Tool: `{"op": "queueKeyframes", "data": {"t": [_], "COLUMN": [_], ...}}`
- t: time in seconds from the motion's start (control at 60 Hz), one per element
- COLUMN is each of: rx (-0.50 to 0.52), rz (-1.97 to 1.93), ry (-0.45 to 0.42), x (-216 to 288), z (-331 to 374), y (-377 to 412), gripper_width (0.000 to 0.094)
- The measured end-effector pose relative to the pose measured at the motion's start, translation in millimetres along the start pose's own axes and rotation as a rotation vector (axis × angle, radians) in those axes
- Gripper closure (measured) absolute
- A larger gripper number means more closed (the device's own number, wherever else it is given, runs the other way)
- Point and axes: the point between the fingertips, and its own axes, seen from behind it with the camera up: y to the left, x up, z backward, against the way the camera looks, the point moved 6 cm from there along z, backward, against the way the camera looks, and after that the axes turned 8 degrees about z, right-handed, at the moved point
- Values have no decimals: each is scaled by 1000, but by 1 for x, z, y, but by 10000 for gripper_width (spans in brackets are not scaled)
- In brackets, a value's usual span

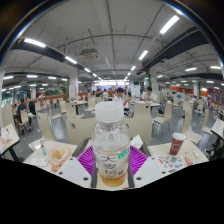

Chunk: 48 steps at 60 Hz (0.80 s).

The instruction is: Pour water

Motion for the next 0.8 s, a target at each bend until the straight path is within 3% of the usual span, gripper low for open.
{"op": "queueKeyframes", "data": {"t": [0.283,0.467,0.583,0.65,0.717,0.75,0.8], "rx": [19,22,25,30,45,47,37], "rz": [12,-19,-22,-38,-53,-58,-61], "ry": [114,120,104,152,207,226,250], "x": [-101,-132,-132,-137,-139,-137,-133], "z": [-16,-13,-14,-13,-6,1,19], "y": [-39,-38,-38,-39,-39,-39,-41], "gripper_width": [525,511,402,331,63,116,101]}}
